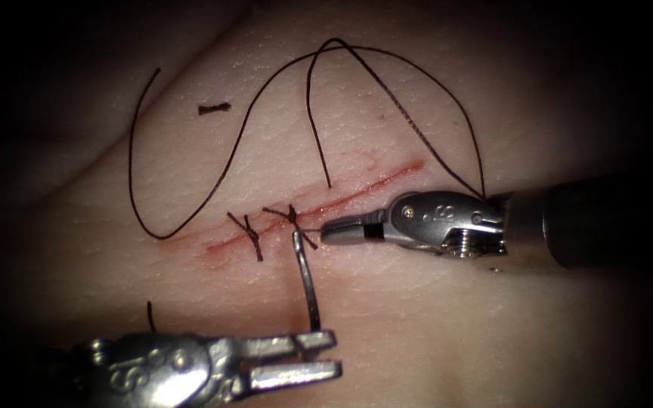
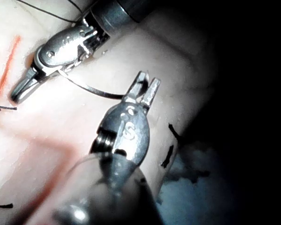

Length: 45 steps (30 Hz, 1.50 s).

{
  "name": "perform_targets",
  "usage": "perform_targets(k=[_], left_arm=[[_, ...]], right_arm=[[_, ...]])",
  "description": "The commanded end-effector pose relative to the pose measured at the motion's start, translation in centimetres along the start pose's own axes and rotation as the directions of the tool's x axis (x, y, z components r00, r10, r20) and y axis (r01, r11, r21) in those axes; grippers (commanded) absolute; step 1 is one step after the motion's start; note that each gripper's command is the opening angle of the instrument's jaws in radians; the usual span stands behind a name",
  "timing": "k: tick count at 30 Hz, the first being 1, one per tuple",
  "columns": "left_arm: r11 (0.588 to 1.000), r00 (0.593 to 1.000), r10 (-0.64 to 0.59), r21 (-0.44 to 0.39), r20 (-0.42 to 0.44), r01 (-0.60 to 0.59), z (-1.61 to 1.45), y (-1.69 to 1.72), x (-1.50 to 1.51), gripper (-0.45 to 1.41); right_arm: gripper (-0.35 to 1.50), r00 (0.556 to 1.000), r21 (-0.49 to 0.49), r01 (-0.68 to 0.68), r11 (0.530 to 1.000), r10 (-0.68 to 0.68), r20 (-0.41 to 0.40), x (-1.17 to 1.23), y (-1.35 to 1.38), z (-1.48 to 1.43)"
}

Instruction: Wound Closure

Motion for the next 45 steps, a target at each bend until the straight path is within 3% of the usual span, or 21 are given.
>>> perform_targets(k=[1,8,12,25,30,31,32,33,34,37,45], left_arm=[[1.0,1.0,0.004,0.008,0.004,-0.004,0.0,0.01,-0.08,-0.45],[0.994,0.998,0.053,0.096,0.046,-0.057,-0.21,-0.19,-0.2,-0.45],[0.987,0.995,0.079,0.134,0.066,-0.088,-0.24,-0.26,-0.33,-0.45],[0.97,0.986,0.146,0.181,0.082,-0.159,-0.43,-0.1,-0.33,-0.45],[0.964,0.984,0.161,0.201,0.077,-0.174,-0.61,0.0,-0.29,-0.45],[0.964,0.984,0.162,0.204,0.074,-0.174,-0.65,0.02,-0.29,-0.45],[0.962,0.983,0.167,0.207,0.076,-0.179,-0.7,0.05,-0.28,-0.45],[0.959,0.982,0.172,0.216,0.078,-0.185,-0.76,0.09,-0.27,-0.45],[0.958,0.982,0.171,0.219,0.078,-0.184,-0.8,0.11,-0.26,-0.45],[0.952,0.98,0.18,0.236,0.079,-0.194,-0.95,0.2,-0.22,-0.45],[0.939,0.976,0.199,0.267,0.087,-0.215,-1.29,0.41,-0.12,-0.45]], right_arm=[[-0.35,1.0,0.005,-0.01,1.0,0.01,0.002,-0.07,-0.07,-0.02],[-0.35,0.999,-0.001,-0.032,0.999,0.032,-0.004,-0.06,-0.24,-0.4],[-0.35,0.999,0.015,-0.04,0.999,0.04,-0.013,0.03,-0.43,-0.47],[-0.35,0.994,0.094,-0.079,0.992,0.086,-0.074,0.67,-1.21,-0.5],[-0.35,0.996,0.085,-0.002,0.996,0.01,-0.091,0.89,-1.32,-0.4],[0.32,0.996,0.078,0.01,0.997,-0.002,-0.093,0.93,-1.28,-0.38],[0.79,0.996,0.071,0.017,0.997,-0.011,-0.093,0.96,-1.25,-0.36],[1.08,0.996,0.061,0.025,0.998,-0.019,-0.092,0.98,-1.22,-0.34],[1.25,0.996,0.04,0.042,0.998,-0.038,-0.086,1.0,-1.16,-0.32],[1.35,0.994,0.017,0.07,0.997,-0.068,-0.08,0.98,-1.05,-0.3],[1.3,0.992,-0.024,0.117,0.993,-0.118,-0.037,0.81,-0.8,-0.29]])
